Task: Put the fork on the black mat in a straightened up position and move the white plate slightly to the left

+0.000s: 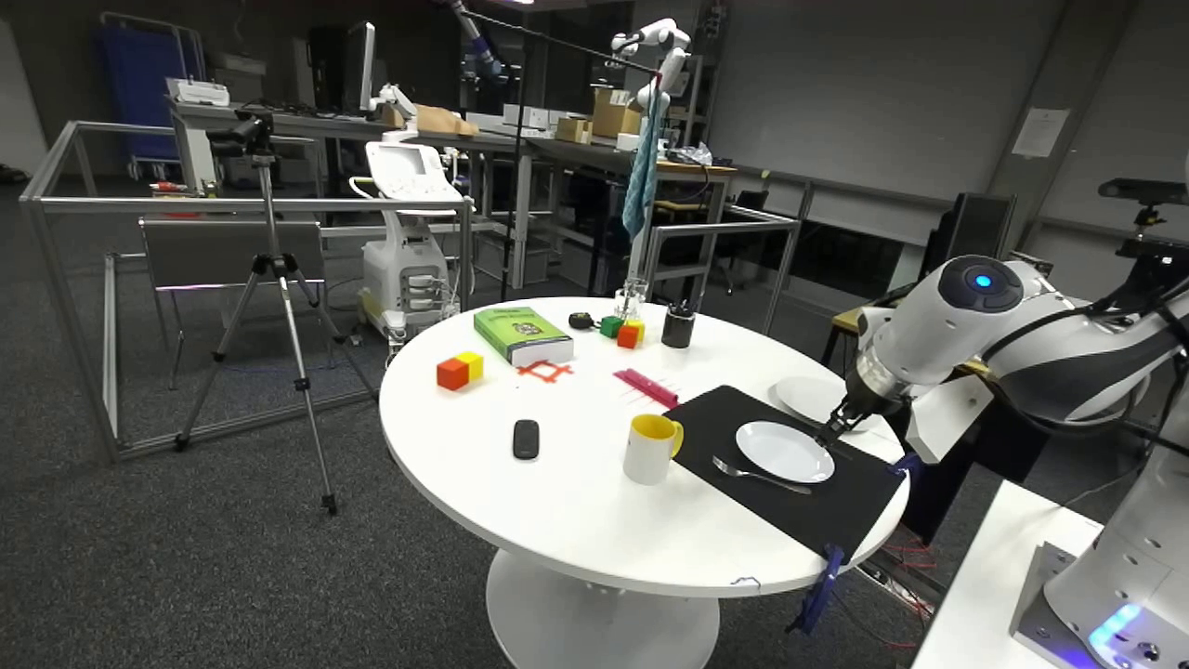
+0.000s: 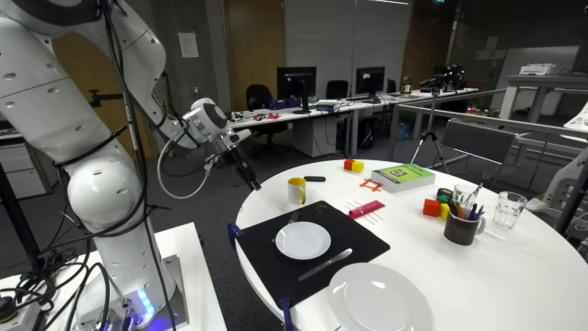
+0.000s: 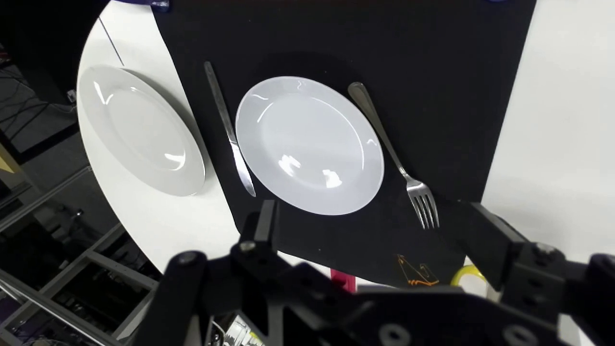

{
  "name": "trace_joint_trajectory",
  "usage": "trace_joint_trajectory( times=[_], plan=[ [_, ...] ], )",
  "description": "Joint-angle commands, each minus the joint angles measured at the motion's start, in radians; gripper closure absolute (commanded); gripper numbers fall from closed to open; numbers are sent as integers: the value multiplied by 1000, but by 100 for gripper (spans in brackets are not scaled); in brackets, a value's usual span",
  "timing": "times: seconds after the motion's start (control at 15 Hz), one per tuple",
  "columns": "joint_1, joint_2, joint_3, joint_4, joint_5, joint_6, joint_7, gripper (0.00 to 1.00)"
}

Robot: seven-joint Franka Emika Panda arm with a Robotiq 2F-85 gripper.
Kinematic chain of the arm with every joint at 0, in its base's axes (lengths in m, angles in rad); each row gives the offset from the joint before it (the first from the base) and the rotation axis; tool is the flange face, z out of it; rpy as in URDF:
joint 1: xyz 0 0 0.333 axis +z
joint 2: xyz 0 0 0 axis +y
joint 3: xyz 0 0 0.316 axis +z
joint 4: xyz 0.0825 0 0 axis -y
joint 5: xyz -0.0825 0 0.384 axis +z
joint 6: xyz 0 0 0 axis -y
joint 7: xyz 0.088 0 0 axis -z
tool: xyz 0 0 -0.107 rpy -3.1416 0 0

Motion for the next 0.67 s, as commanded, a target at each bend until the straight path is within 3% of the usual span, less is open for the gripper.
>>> trace_joint_trajectory(
  times=[0.0,0.6],
  plan=[
    [9,74,1,23,-106,4,78,0],
    [76,372,-91,134,-397,38,252,0]
  ],
)
